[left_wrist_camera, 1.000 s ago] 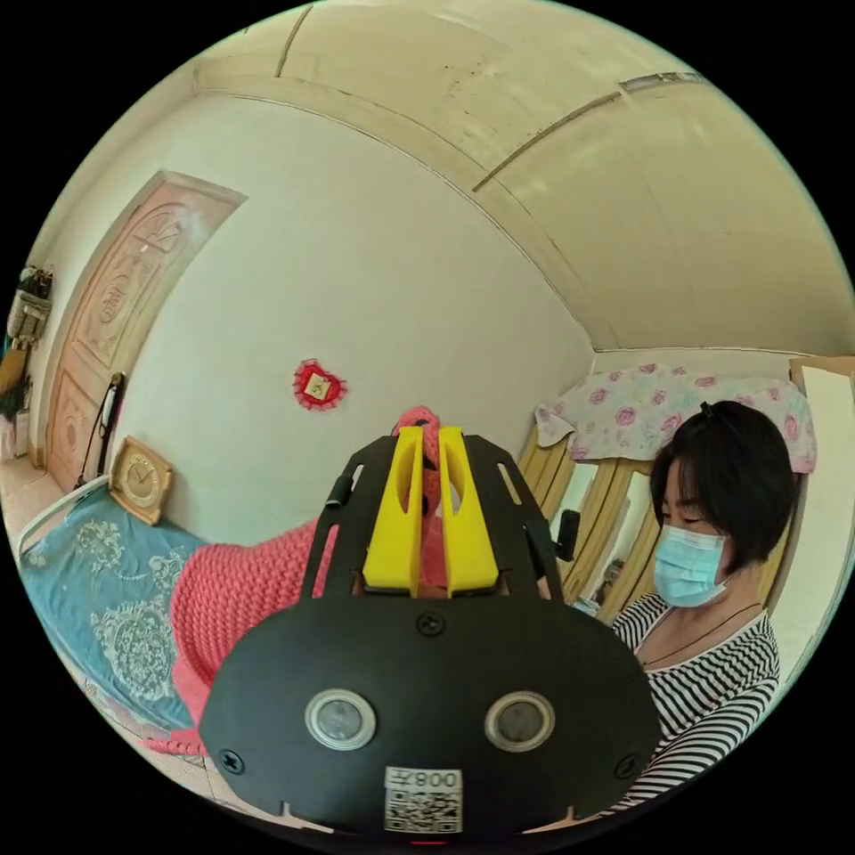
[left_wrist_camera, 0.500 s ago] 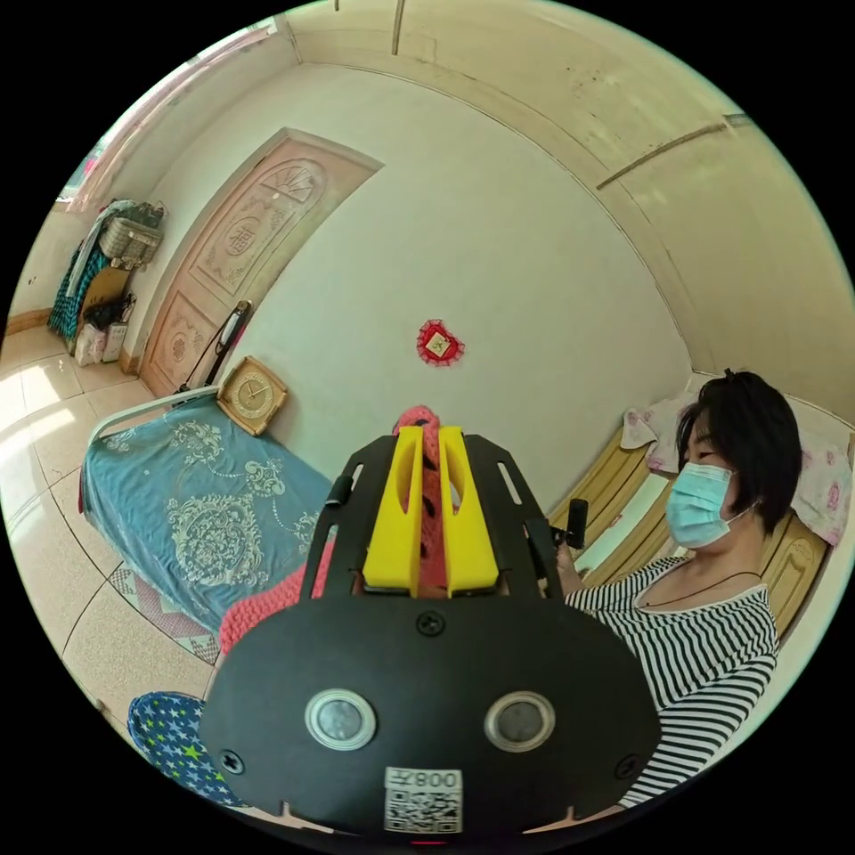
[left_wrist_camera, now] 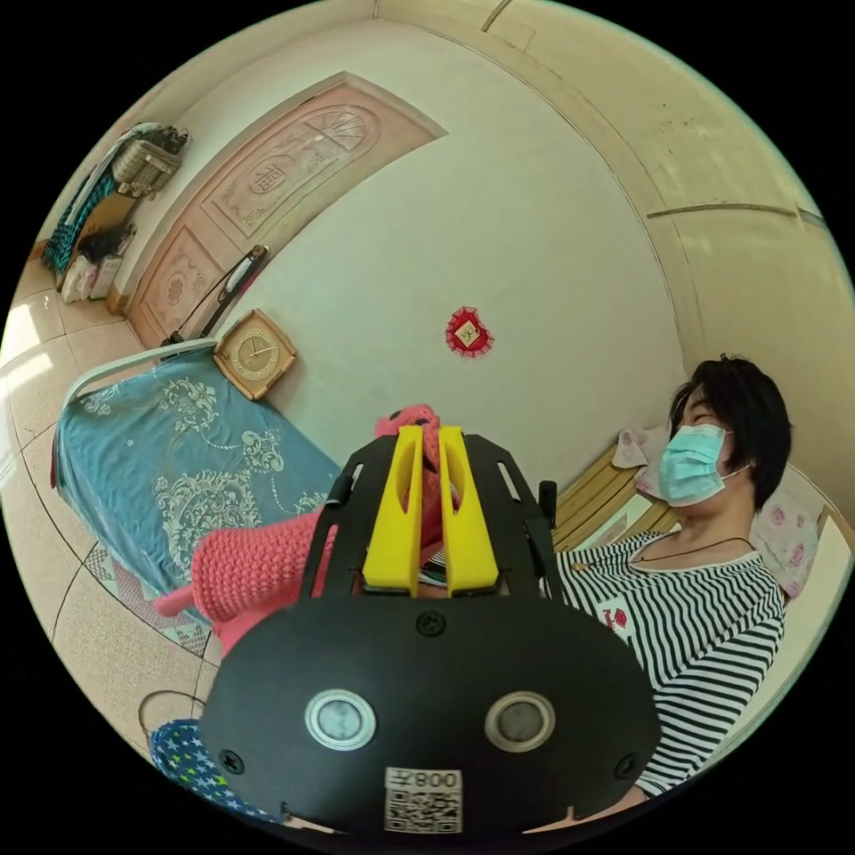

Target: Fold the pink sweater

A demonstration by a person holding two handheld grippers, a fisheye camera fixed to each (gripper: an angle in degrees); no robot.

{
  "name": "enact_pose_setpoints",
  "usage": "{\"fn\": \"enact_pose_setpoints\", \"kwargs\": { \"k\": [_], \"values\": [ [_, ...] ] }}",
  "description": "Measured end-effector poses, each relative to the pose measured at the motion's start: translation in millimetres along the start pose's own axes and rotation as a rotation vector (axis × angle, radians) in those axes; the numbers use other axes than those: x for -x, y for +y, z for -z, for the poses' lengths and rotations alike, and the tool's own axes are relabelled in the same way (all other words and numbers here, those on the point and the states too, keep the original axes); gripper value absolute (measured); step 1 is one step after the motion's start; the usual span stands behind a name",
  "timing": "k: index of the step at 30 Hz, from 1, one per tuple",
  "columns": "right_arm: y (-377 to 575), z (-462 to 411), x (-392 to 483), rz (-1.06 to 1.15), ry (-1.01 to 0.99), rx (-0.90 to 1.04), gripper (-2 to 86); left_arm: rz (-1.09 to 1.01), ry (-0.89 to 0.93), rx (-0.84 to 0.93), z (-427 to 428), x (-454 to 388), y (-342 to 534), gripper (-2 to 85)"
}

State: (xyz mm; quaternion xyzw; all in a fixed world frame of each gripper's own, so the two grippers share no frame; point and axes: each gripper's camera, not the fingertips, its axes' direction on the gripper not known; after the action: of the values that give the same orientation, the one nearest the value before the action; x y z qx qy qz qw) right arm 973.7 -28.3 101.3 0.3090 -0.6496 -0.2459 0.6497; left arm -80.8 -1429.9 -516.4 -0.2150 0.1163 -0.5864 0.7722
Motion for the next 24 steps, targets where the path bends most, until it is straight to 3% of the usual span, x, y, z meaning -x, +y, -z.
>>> {"fn": "enact_pose_setpoints", "kwargs": {
  "k": [12,24],
  "values": [
    [-0.3,-7.2,51.0,-0.048,0.224,-0.235,1.2,-0.141,0.281,0.136,-33.0,90.8,-184.5,3.0],
    [23.7,-9.8,76.0,-0.012,0.272,-0.322,1.1,-0.270,0.314,0.195,-73.3,100.4,-271.5,2.9]
  ]
}}
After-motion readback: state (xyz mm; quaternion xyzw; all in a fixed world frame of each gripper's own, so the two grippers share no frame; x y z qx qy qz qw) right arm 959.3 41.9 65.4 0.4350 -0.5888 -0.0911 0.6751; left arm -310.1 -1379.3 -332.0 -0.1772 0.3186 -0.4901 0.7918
